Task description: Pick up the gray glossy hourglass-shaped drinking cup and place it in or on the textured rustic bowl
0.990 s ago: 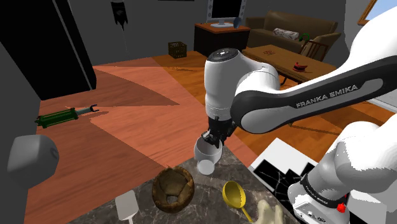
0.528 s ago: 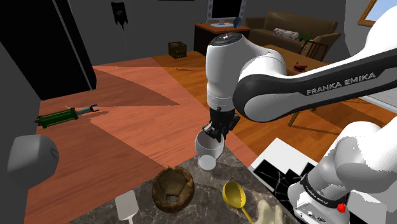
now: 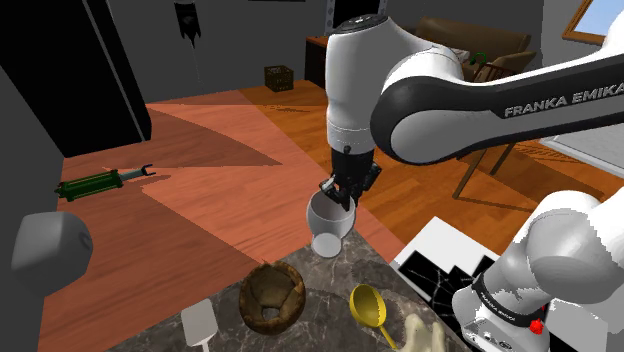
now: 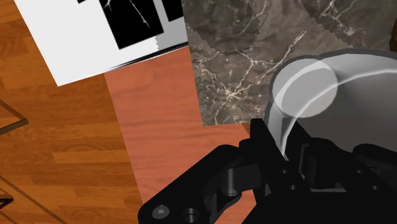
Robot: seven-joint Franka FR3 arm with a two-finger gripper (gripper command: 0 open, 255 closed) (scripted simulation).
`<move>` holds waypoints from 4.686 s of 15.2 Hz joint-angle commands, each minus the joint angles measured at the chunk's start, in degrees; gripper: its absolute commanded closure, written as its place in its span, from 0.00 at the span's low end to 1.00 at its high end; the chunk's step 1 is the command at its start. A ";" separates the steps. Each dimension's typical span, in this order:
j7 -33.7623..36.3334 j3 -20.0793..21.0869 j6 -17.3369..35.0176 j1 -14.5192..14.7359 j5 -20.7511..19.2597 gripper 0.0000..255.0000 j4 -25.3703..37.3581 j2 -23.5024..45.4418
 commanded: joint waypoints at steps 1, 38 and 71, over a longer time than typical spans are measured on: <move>-0.28 -0.32 -1.69 0.01 0.04 1.00 1.17 -0.56; 20.10 13.41 -18.22 2.89 -5.25 1.00 33.94 18.55; 21.24 13.97 -11.30 3.20 -5.72 0.00 27.70 19.52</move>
